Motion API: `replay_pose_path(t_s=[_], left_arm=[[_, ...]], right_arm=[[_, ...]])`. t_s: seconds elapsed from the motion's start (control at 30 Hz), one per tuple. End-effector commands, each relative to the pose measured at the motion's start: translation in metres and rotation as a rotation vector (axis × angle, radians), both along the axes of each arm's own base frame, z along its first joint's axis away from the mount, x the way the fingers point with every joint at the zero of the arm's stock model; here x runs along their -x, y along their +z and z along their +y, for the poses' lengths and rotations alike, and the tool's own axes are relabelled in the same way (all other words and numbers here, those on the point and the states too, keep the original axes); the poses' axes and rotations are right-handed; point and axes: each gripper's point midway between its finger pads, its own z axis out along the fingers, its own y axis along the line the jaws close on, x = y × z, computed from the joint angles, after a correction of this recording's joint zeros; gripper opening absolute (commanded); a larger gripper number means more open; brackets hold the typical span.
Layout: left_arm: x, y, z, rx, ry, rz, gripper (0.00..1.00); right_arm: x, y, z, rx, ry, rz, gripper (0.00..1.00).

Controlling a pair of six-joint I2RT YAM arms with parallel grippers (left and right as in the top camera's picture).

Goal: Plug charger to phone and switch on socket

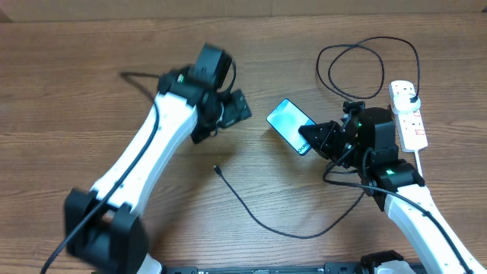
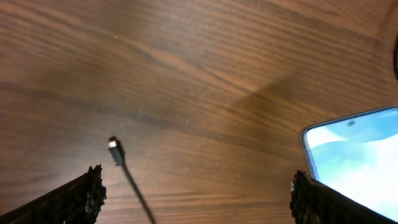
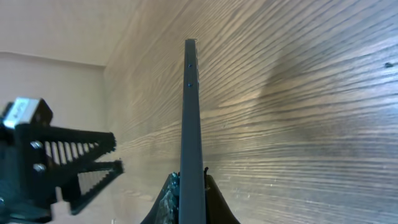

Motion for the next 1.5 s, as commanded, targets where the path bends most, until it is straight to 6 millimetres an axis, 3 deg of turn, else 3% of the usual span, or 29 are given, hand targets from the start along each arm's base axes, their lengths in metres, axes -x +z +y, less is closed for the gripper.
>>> replay_pose_path(t_s=[0.0, 0.23, 0.43, 0.57, 0.73, 0.87, 1.07, 1.2, 1.33, 1.47], left_arm=[[0.02, 0.009, 0.002, 0.056, -0.046, -0.092, 1.0], [0.044, -0.008, -0.002, 0.24, -0.03, -0.156, 1.0], [0.033, -0.02, -0.01, 0.48, 0.034, -0.181, 1.0], [0.02, -0.006, -0.016, 0.641, 0.028, -0.265, 1.0], [0.01, 0.008, -0.019, 0.683, 0.008, -0.349, 1.0], [0.004, 0.018, -0.021, 0.707, 0.008, -0.387, 1.0], [-0.003, 0.028, -0.021, 0.739, 0.039, -0.415, 0.99], [-0.013, 0.039, -0.018, 0.748, 0.067, -0.473, 0.99], [-0.026, 0.049, -0.011, 0.737, 0.109, -0.551, 1.0], [-0.028, 0.052, -0.01, 0.735, 0.115, -0.571, 1.0]], right_arm=[[0.006, 0.029, 0.014, -0.047, 0.078, -0.077, 0.04], [0.014, 0.032, 0.031, -0.088, 0.114, -0.055, 0.04], [0.006, 0.041, 0.039, -0.14, 0.073, -0.069, 0.04], [0.001, 0.037, 0.042, -0.169, 0.053, -0.042, 0.04], [-0.008, 0.025, 0.047, -0.206, 0.025, 0.018, 0.04], [-0.016, 0.024, 0.064, -0.253, 0.039, 0.015, 0.04], [-0.029, 0.037, 0.097, -0.363, 0.083, -0.052, 0.04], [-0.031, 0.028, 0.109, -0.385, 0.094, -0.035, 0.04], [-0.032, 0.017, 0.111, -0.376, 0.093, -0.007, 0.04], [-0.035, 0.027, 0.112, -0.394, 0.099, -0.051, 0.04]])
